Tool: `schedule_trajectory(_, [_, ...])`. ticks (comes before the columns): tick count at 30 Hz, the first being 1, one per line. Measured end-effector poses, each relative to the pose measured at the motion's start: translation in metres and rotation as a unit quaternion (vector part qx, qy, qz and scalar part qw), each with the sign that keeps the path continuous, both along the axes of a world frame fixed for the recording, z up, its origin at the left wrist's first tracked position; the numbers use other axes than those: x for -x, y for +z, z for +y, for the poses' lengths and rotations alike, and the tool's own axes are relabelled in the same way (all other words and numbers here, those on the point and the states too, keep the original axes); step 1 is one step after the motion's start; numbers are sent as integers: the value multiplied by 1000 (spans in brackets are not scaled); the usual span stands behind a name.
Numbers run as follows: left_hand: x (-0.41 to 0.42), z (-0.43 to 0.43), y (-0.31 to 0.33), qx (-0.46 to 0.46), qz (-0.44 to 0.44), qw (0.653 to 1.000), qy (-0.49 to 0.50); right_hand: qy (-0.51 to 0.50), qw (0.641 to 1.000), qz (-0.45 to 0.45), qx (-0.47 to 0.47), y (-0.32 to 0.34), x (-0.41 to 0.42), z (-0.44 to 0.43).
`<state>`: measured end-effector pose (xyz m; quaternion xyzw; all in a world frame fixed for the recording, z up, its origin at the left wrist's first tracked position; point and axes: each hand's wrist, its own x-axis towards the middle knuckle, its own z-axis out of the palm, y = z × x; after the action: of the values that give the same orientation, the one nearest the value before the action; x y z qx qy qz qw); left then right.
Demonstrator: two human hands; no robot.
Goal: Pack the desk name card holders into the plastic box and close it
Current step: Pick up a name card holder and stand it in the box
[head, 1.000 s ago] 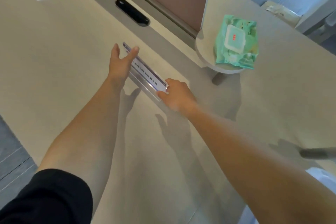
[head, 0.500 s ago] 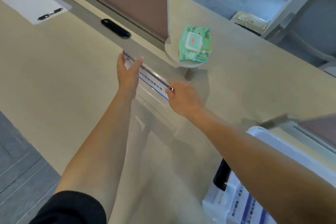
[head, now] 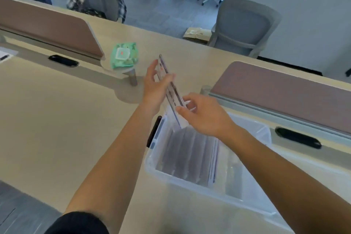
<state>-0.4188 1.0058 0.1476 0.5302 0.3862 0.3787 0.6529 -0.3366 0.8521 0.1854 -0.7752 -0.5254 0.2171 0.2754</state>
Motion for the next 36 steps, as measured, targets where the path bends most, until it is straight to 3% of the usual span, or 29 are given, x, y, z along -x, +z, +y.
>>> schedule_trajectory(6, [-51, -99, 3, -87, 99, 981, -143, -73, 997, -4, 31, 4, -38, -81])
schedule_trajectory(11, [-68, -133, -6, -117, 169, 937, -282, -151, 985, -2, 82, -6, -42, -120])
schedule_trajectory(16, [-28, -106, -39, -266, 304, 844, -352, -278, 953, 41, 113, -36, -52, -151])
schedule_trajectory(20, [9, -57, -82, -470, 424, 739, -231, -342, 928, 15, 149, -55, -65, -156])
schedule_trajectory(22, [19, -41, -101, -500, 484, 686, -211, -353, 920, 2, 172, -64, -69, -151])
schedule_trajectory(26, [33, -35, -125, -424, 530, 696, -235, -352, 907, -1, 232, -92, -76, -136])
schedule_trajectory(31, [32, -35, -130, -391, 483, 756, -206, -328, 902, 12, 280, -131, -75, -121])
schedule_trajectory(36, [29, -32, -131, -371, 497, 761, -189, -320, 899, 33, 298, -161, -76, -115])
